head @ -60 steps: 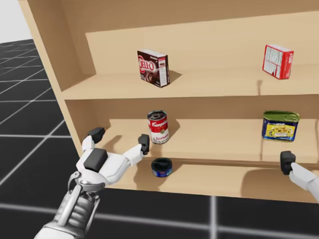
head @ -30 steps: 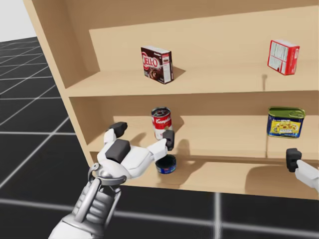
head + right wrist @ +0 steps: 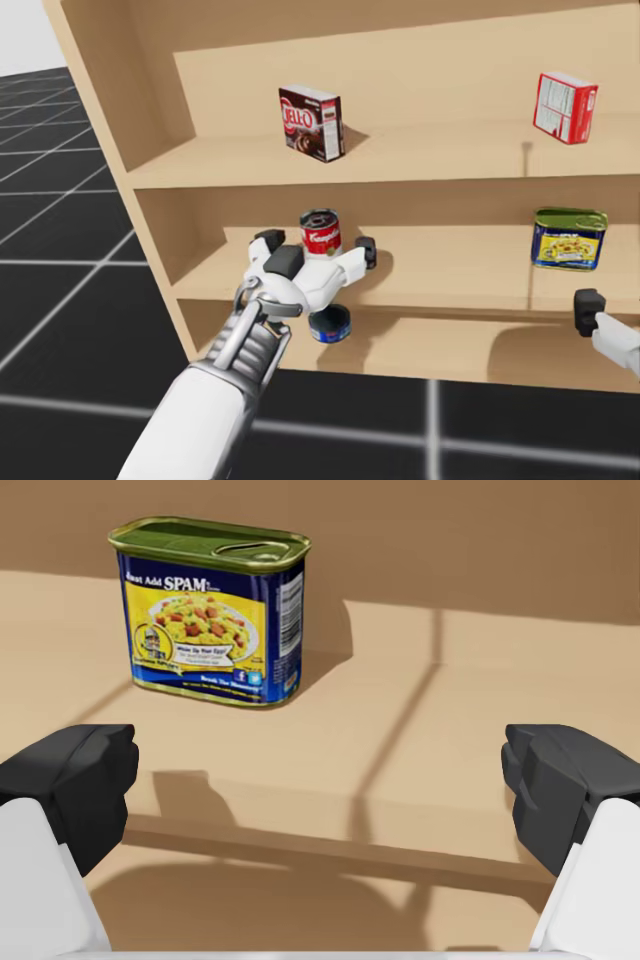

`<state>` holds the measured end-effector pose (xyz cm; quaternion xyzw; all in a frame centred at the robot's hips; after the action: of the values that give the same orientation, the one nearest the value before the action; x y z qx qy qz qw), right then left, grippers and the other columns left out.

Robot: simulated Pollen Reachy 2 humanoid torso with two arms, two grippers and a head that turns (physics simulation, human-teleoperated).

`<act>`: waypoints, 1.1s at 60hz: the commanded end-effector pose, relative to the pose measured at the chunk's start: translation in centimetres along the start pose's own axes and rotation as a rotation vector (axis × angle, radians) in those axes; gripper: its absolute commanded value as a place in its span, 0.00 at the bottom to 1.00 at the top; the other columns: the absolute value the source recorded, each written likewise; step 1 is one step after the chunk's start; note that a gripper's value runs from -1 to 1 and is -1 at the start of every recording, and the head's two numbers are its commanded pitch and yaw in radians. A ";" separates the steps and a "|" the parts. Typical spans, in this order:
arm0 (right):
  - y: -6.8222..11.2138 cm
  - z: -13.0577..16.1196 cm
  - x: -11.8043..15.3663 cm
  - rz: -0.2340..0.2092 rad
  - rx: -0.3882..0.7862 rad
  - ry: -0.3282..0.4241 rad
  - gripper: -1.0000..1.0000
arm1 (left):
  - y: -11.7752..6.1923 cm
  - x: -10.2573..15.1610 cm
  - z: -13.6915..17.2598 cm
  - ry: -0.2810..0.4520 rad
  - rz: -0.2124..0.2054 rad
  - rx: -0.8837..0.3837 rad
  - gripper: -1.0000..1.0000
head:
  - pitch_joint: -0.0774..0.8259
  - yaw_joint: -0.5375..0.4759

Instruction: Look through the shelves, find the red soup can, and take it.

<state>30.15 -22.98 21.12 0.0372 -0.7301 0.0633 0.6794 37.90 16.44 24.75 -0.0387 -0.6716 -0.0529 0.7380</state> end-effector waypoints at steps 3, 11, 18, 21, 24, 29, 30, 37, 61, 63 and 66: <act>0.0 0.1 0.0 -0.003 -0.005 -0.005 0.00 | -2.3 -1.1 -2.5 0.046 0.071 -0.003 0.00 | 0.54 0.76; -0.1 0.1 0.0 -0.004 -0.007 -0.006 0.00 | -2.4 -1.7 -3.0 0.056 0.074 0.004 0.94 | 0.55 0.76; -0.1 0.1 0.0 -0.004 -0.006 -0.005 0.00 | -2.4 -1.8 -3.0 0.060 0.083 0.002 1.00 | 0.55 0.76; -0.1 0.0 -0.1 -0.004 -0.006 -0.004 0.00 | -2.3 -1.6 -2.9 0.055 0.083 0.000 1.00 | 0.55 0.76; -0.1 0.0 -0.1 -0.004 -0.006 -0.004 0.00 | -2.3 -1.2 -2.8 0.040 0.083 -0.004 1.00 | 0.55 0.76; -0.1 0.0 -0.1 -0.005 -0.006 -0.005 0.00 | -2.2 -0.4 -2.7 0.005 0.079 -0.014 1.00 | 0.55 0.76; -0.1 0.0 -0.1 -0.006 -0.006 -0.006 0.00 | -2.1 -0.2 -2.6 -0.008 0.078 -0.018 1.00 | 0.55 0.76; -0.2 0.0 0.0 -0.008 -0.008 -0.008 0.00 | -1.9 1.1 -1.6 -0.057 0.072 -0.023 1.00 | 0.54 0.75; -0.1 0.0 -0.1 -0.006 -0.010 -0.007 0.00 | -2.5 3.0 6.4 -0.180 -0.024 -0.035 1.00 | 0.54 0.76; -0.1 0.1 0.0 -0.007 -0.011 -0.004 0.00 | -2.3 2.8 7.4 -0.178 -0.025 -0.043 1.00 | 0.54 0.76; -0.2 0.1 0.0 -0.004 -0.015 0.000 0.00 | -1.8 2.3 8.7 -0.176 -0.035 -0.065 1.00 | 0.54 0.76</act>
<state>30.17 -23.23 21.14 0.0344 -0.7322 0.0591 0.6776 32.63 15.50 26.66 -0.0420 -0.7140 -0.0707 0.6953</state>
